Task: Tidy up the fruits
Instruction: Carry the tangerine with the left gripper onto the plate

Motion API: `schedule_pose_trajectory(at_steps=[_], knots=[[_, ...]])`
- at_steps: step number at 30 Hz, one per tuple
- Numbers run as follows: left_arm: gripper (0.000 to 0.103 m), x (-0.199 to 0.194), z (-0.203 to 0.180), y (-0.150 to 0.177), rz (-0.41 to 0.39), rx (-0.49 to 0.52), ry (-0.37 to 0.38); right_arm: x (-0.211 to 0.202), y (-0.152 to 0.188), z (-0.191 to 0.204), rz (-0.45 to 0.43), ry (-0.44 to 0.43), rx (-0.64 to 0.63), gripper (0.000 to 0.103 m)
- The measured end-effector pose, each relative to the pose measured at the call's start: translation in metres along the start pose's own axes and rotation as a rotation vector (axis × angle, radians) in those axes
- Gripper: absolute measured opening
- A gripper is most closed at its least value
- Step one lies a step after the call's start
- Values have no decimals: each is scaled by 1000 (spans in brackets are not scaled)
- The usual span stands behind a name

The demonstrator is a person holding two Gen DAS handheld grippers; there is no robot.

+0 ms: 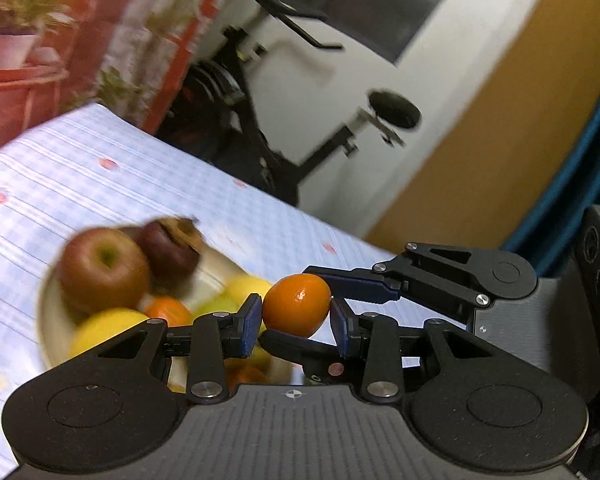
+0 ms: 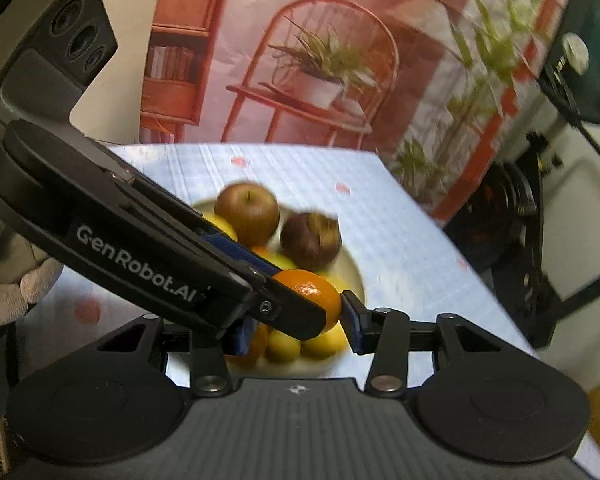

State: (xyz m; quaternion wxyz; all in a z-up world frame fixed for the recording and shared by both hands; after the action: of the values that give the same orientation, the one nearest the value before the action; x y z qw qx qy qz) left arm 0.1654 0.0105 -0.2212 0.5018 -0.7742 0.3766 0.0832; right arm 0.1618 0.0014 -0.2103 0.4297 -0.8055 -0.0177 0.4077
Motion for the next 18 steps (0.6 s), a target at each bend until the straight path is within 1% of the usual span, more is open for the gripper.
schedule_pose_trajectory(at_steps=[3, 7, 11, 18], knots=[[40, -1, 15, -11, -25, -38, -29, 15, -18, 3, -15, -2, -39, 46], [40, 5, 28, -19, -30, -63, -62, 35, -31, 6, -21, -3, -64, 46], [41, 10, 35, -21, -26, -76, -84, 51, -34, 11, -25, 25, -72, 46], [42, 9, 41, -18, -16, -75, -98, 65, -32, 9, -4, 15, -41, 47]])
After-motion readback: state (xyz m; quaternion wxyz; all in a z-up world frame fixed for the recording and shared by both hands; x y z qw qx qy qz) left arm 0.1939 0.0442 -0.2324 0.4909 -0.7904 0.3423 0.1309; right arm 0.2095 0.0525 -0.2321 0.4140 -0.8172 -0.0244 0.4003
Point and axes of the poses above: each gripper's, at about its wrist camera, not at the fingertips, and x roughly the way its jaws point, z to its left, y to its underside, the point moved 10 cm from there along x, roughly the way its jaws point, and after that the axes turned 4 degrees about z, right-handed, at the moved point
